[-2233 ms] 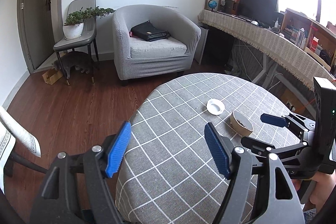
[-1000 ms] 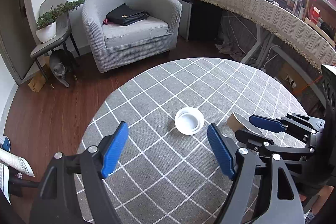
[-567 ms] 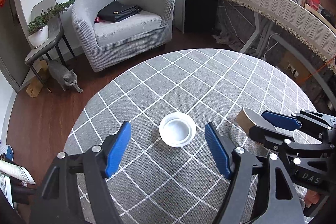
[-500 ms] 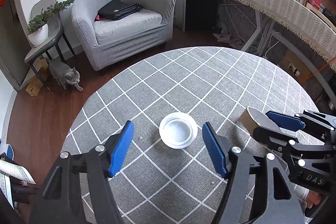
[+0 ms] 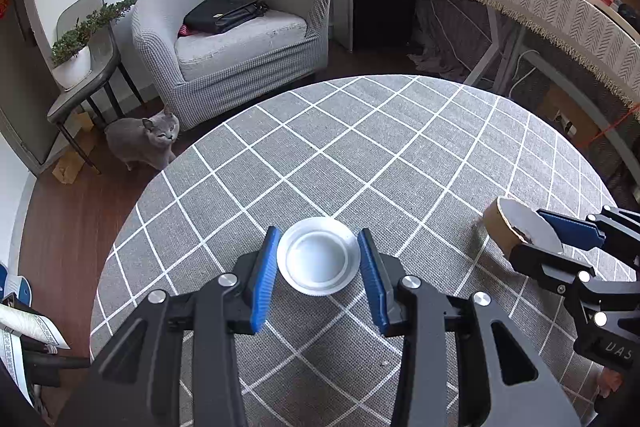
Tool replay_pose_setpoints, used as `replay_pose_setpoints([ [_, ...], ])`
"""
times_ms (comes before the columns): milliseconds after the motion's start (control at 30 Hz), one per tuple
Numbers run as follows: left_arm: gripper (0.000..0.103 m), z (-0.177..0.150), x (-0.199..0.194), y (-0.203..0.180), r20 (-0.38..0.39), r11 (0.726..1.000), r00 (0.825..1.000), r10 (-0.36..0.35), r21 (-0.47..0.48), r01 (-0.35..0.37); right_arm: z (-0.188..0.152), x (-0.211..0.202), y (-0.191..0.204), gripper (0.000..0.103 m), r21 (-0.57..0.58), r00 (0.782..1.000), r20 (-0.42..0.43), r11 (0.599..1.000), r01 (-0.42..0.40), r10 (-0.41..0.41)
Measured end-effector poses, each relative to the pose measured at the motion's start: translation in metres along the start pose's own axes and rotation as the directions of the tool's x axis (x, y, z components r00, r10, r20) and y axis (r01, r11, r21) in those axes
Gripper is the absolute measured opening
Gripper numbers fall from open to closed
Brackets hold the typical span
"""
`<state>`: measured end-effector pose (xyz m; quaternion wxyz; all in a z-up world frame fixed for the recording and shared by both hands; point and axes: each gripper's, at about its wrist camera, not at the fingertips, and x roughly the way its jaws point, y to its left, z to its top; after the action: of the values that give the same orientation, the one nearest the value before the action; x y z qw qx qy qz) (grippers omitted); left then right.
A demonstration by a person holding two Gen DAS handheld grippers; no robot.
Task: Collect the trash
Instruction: 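Grasp the white plastic cap with the left gripper while the right grasps the cardboard roll, then carry the cap and cardboard roll from the table over the teal bin with both grippers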
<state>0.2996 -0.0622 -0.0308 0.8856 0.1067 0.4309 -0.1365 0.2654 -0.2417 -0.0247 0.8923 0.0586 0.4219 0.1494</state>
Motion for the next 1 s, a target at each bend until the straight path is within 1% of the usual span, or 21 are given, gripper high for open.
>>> replay_pose_setpoints([
  [100, 0.042, -0.006, -0.007, -0.004, 0.010, 1.000, 1.000, 0.010, 0.017, -0.010, 0.000, -0.001, 0.002, 0.036, -0.004, 1.000, 0.001, 1.000, 0.001, -0.001],
  [167, 0.042, -0.010, -0.012, -0.004, 0.012, 1.000, 1.000, 0.004, 0.009, -0.004, -0.002, -0.003, 0.005, 0.036, -0.003, 1.000, 0.002, 1.000, -0.001, 0.001],
  [267, 0.042, -0.017, -0.020, -0.002, 0.018, 1.000, 1.000, -0.005, 0.000, 0.005, -0.006, -0.006, 0.012, 0.036, -0.029, 1.000, -0.003, 0.999, 0.016, -0.016],
  [500, 0.042, -0.033, -0.047, 0.004, 0.052, 0.998, 0.998, -0.034, -0.054, 0.037, -0.018, -0.010, 0.020, 0.036, -0.045, 1.000, -0.008, 0.999, 0.028, -0.029],
  [633, 0.042, -0.049, -0.064, 0.011, 0.063, 0.996, 0.998, -0.022, -0.086, 0.027, -0.026, -0.016, 0.034, 0.036, -0.057, 1.000, 0.000, 0.998, 0.005, -0.005],
  [767, 0.042, -0.068, -0.081, 0.017, 0.063, 0.995, 0.998, 0.000, -0.104, 0.007, -0.035, -0.027, 0.057, 0.036, -0.088, 1.000, 0.016, 0.996, -0.023, 0.025],
  [1000, 0.042, -0.098, -0.112, 0.027, 0.081, 0.989, 0.997, 0.017, -0.148, -0.005, -0.049, -0.039, 0.091, 0.036, -0.137, 0.998, 0.019, 0.989, -0.058, 0.061],
])
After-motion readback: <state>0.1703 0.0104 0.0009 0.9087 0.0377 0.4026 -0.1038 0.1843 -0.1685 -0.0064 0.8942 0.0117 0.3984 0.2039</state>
